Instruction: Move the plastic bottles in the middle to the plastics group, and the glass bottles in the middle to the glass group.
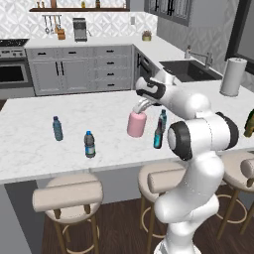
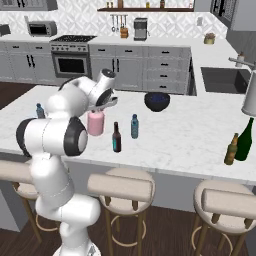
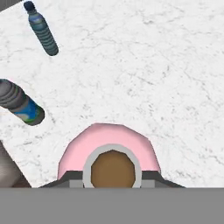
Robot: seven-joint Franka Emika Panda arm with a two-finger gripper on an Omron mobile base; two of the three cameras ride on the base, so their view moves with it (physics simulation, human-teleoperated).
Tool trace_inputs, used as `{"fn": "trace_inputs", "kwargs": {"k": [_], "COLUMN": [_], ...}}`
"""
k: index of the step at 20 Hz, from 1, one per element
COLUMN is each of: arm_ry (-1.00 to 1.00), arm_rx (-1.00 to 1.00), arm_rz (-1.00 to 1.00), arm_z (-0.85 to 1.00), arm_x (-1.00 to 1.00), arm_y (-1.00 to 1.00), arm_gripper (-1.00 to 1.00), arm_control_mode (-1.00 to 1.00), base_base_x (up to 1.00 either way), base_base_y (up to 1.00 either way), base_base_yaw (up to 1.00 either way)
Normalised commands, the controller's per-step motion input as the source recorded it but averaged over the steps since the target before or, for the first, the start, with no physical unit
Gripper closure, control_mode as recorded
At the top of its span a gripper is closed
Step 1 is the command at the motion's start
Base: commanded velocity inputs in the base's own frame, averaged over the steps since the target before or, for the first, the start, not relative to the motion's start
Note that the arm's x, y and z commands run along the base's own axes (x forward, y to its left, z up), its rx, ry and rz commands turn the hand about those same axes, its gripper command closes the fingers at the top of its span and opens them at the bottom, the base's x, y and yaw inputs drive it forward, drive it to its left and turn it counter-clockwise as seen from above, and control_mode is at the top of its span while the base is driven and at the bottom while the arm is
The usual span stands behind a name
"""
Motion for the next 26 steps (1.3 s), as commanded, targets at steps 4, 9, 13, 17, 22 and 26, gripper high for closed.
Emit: {"fn": "trace_inputs", "kwargs": {"k": [4, 9, 13, 17, 22, 26], "arm_ry": [0.00, 0.00, 0.00, 0.00, -0.05, -0.01], "arm_rx": [0.08, 0.02, 0.00, 0.00, 0.00, 0.00], "arm_rz": [0.04, 0.00, 0.00, -0.02, -0.08, -0.18], "arm_z": [0.27, 0.26, 0.35, 0.38, 0.29, 0.18], "arm_x": [-0.88, -1.00, -1.00, -0.98, -0.89, -0.45], "arm_y": [0.16, -0.02, -0.08, -0.11, -0.43, -0.66], "arm_gripper": [1.00, 1.00, 1.00, 1.00, 1.00, 1.00], "arm_control_mode": [-1.00, -1.00, -1.00, -1.00, -1.00, -1.00], "base_base_x": [0.00, 0.00, 0.00, 0.00, 0.00, 0.00], "base_base_y": [0.00, 0.00, 0.00, 0.00, 0.00, 0.00], "base_base_yaw": [0.00, 0.00, 0.00, 0.00, 0.00, 0.00]}}
